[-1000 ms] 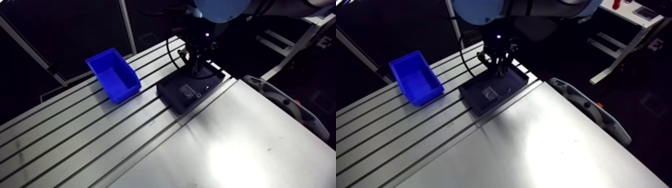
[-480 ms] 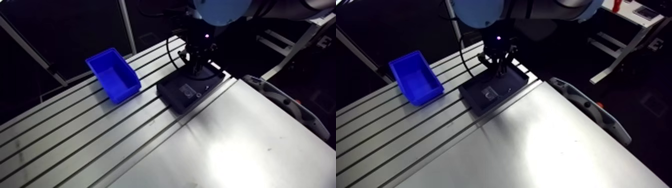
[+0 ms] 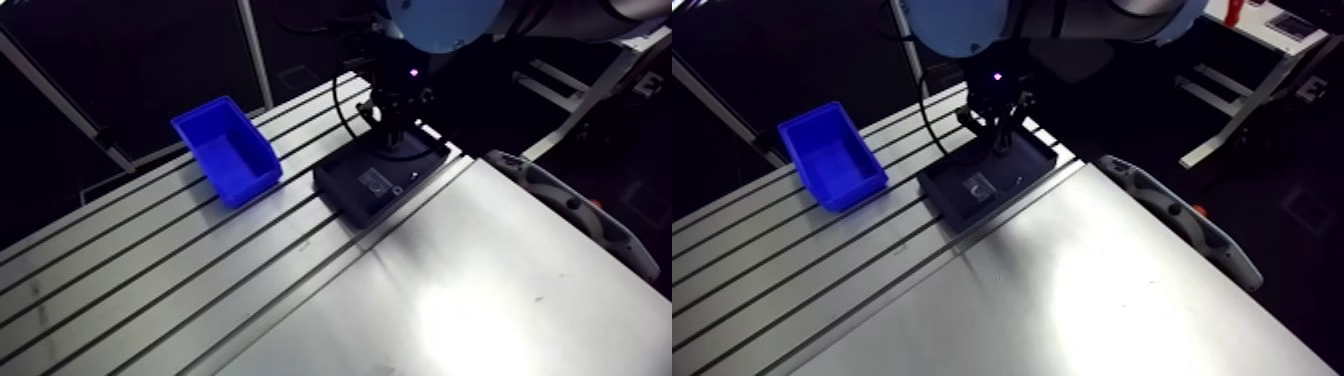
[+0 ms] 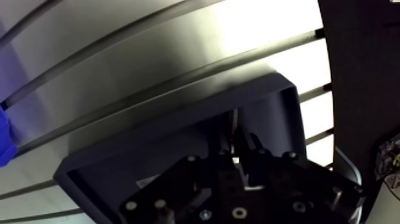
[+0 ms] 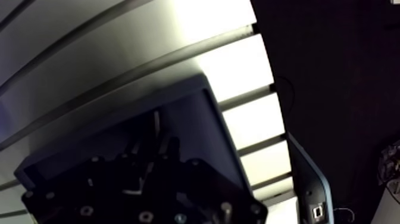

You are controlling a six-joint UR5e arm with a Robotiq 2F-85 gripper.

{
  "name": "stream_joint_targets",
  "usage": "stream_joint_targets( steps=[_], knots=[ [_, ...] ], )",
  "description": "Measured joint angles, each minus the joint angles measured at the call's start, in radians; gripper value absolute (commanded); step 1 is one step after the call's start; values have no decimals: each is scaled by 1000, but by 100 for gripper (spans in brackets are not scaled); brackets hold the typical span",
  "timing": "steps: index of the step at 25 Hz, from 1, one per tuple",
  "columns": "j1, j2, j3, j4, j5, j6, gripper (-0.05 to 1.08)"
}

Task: Pick up the M10 bolt from the tray and put it into the blue bin.

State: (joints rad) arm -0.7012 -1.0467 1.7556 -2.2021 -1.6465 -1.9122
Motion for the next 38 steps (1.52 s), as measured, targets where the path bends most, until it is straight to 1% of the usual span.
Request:
stream_joint_targets(
  steps=[9,18,20,22,25,28,35,38],
  knots=[
    [1,-1,2,0,0,0,85],
    [2,-6,6,0,0,-4,99],
    [1,-10,5,1,-2,-6,102],
    [1,-14,4,2,-9,-7,104],
    [0,-22,1,6,-19,-7,105],
    [0,-35,-1,20,-23,-7,105],
    [4,-65,-14,57,-25,-8,105],
    [17,-75,-24,72,-22,-10,105]
  ],
)
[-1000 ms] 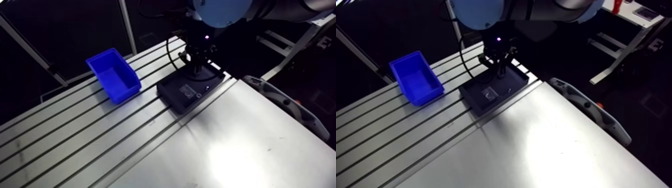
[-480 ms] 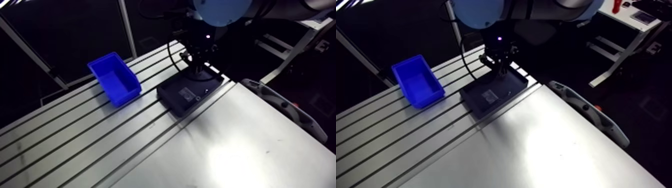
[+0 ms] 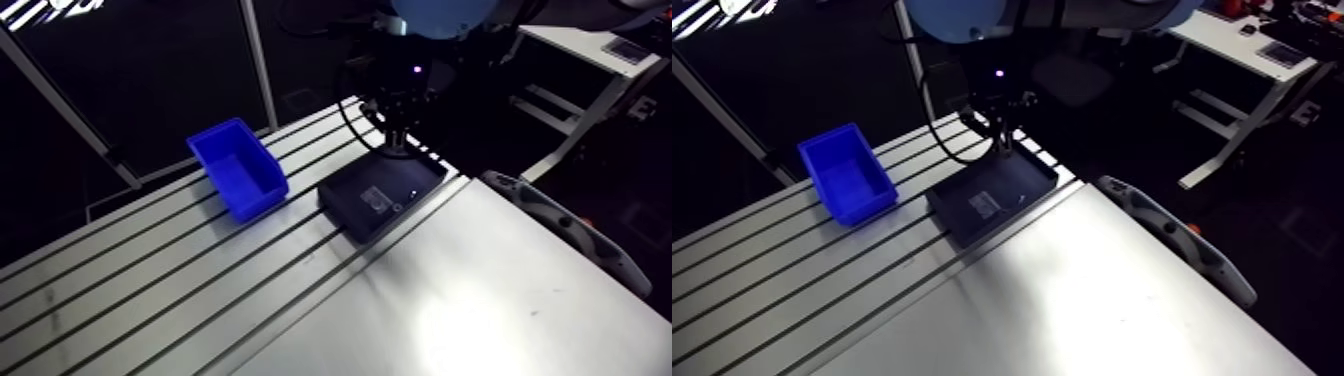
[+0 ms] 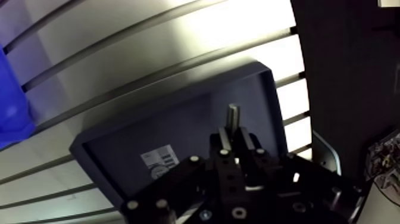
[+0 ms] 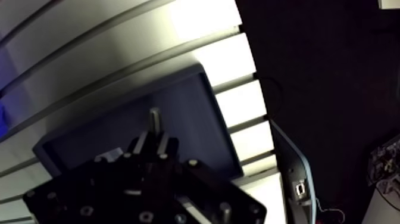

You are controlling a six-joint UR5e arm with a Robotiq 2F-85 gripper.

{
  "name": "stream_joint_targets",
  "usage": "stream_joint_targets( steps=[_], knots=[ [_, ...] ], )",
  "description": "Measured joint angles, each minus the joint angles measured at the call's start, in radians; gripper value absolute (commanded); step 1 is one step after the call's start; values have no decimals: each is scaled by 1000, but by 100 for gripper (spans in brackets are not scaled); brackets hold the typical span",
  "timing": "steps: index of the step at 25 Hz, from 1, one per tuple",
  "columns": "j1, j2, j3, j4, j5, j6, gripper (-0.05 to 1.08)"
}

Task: Pick up the M10 bolt from the tray and put it into the blue bin.

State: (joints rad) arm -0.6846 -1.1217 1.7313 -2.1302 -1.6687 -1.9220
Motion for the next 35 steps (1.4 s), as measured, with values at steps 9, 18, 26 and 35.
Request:
stream_joint_targets(
  steps=[9,18,26,35],
  knots=[
    [96,-20,-48,58,12,-5,105],
    [190,-61,-92,110,29,9,105],
    [264,-85,-117,141,56,33,105],
    [364,-90,-143,167,63,74,105]
  ],
)
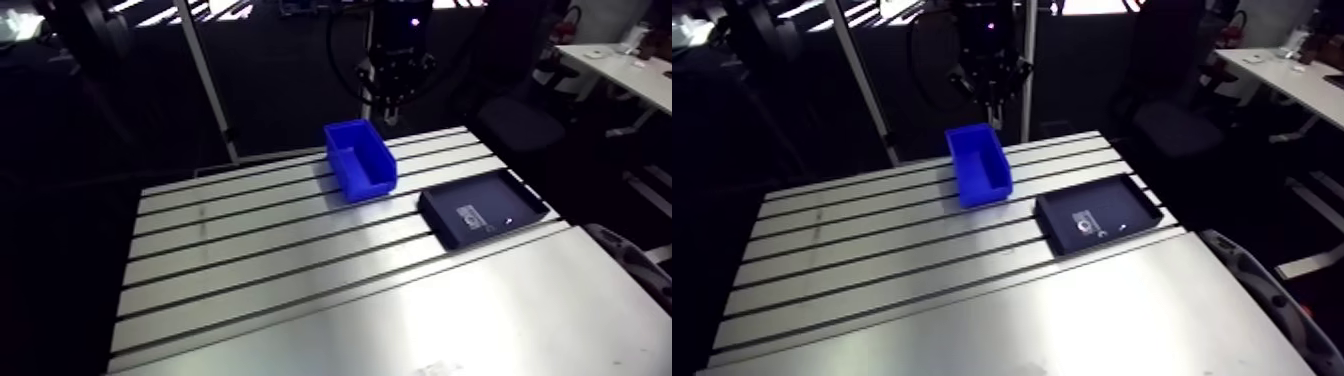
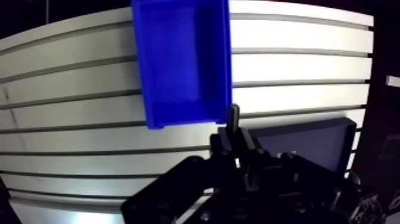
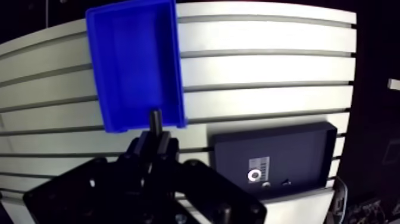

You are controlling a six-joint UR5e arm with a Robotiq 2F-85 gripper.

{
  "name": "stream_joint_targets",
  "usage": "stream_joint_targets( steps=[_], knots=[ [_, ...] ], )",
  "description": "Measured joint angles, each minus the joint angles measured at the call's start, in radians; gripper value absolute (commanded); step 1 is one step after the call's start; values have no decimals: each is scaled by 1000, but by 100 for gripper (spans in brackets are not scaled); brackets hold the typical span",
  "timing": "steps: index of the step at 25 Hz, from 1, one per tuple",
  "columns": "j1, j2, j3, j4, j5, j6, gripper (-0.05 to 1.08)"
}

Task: Pick up the M10 bolt from the tray and put it into the blue bin.

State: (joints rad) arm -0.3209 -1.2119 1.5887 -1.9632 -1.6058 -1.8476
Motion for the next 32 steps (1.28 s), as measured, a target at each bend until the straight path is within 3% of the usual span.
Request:
stream_joint_targets(
  steps=[7,26,32],
  knots=[
    [33,8,-6,8,0,7,105],
    [47,101,-28,-2,-4,24,104],
    [58,98,-37,7,15,-72,105]
  ],
)
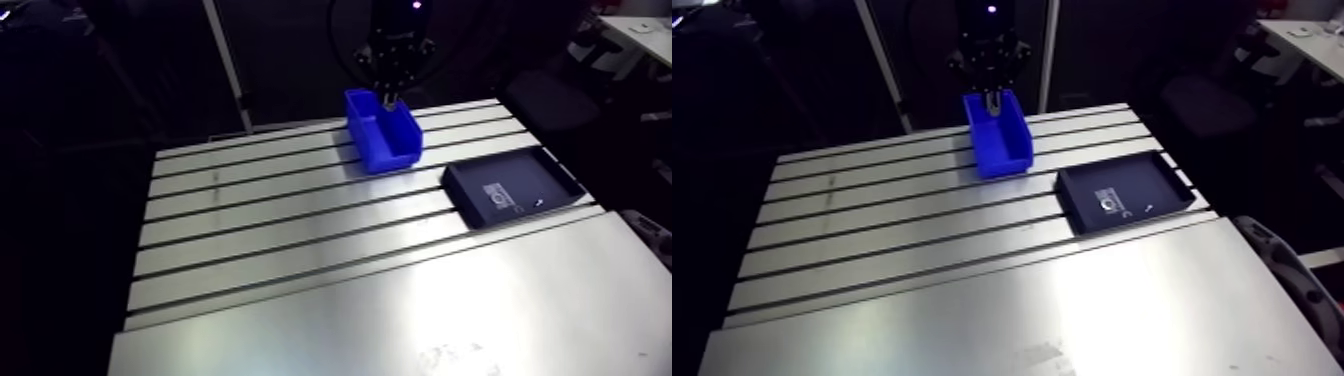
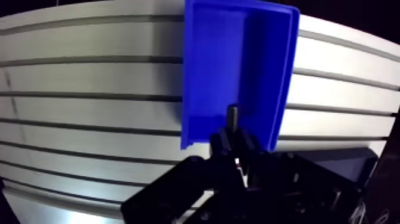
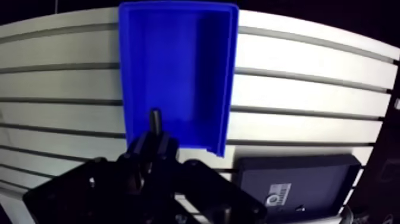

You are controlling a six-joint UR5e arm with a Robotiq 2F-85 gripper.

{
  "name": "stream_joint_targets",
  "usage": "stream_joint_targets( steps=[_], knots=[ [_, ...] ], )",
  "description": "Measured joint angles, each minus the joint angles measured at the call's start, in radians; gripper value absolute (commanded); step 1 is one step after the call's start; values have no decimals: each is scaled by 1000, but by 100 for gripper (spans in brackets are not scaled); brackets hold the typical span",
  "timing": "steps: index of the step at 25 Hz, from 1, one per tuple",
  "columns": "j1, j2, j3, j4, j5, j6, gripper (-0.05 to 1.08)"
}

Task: Pick up the M10 bolt from the tray and put it into the blue bin.

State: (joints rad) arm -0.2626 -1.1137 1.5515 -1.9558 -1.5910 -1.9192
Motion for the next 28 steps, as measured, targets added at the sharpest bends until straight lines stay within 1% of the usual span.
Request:
stream_joint_targets(
  steps=[3,5,10,15,17,22,25,28],
  knots=[
    [4,-1,-5,13,6,-107,105],
    [5,0,-11,27,8,-214,105],
    [6,-2,-39,87,9,-562,106],
    [5,-5,-73,160,4,-873,106],
    [4,-7,-85,193,0,-985,107],
    [2,-7,-103,237,-29,-1238,107],
    [3,2,-107,224,-38,-1338,107],
    [3,17,-105,189,-40,-1393,107]
  ],
)
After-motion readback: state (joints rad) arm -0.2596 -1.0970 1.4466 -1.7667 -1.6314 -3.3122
